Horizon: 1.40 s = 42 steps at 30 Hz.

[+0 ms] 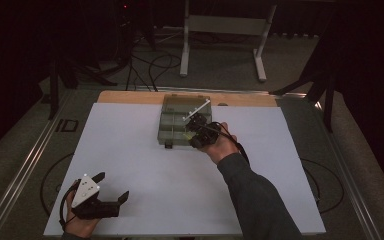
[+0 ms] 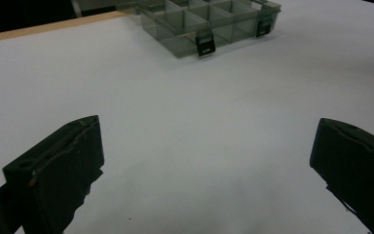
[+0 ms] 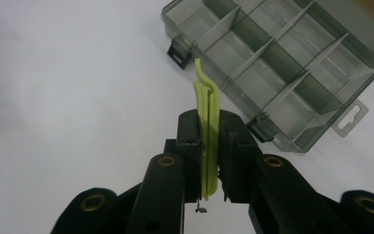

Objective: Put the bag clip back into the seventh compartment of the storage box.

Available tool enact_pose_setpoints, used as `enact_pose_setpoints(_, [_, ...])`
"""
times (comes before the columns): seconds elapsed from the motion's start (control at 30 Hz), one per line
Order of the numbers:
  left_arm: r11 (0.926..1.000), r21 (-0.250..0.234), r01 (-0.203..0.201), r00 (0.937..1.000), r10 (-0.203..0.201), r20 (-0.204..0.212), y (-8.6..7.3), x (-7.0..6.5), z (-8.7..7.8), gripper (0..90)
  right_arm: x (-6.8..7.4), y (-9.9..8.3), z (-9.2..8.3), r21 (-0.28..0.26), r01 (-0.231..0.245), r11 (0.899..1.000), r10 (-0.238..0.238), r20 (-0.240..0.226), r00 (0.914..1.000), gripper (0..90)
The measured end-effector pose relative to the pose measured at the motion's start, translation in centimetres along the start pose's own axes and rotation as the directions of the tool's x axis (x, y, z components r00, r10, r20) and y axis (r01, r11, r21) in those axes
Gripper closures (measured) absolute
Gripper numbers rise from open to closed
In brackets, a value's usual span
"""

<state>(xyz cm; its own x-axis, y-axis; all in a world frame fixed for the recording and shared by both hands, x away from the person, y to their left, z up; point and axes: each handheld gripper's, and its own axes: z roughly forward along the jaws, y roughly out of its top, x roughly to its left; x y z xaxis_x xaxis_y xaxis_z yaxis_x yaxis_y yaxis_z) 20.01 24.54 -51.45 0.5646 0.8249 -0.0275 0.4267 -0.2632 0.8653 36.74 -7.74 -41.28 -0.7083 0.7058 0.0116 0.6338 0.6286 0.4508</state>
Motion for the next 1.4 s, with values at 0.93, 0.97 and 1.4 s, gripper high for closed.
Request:
enact_pose_setpoints(0.93, [1.0,0.005,-0.006,1.0,0.006,0.004,0.0,0.0,0.1,0.0,-3.8,1.6,1.4,-0.03,-0.144,0.989,0.145,0.029,0.989,79.9])
enact_pose_setpoints(0.97, [1.0,0.005,-0.007,1.0,0.007,0.005,0.1,0.0,0.1,0.0,-3.9,1.7,1.4,-0.032,-0.148,0.988,0.149,0.032,0.9883,79.9])
enact_pose_setpoints(1.4, [1.0,0.005,-0.007,1.0,0.007,0.006,0.0,0.0,0.2,0.0,-4.7,2.1,2.2,-0.047,-0.187,0.981,0.189,0.026,0.9817,79.9])
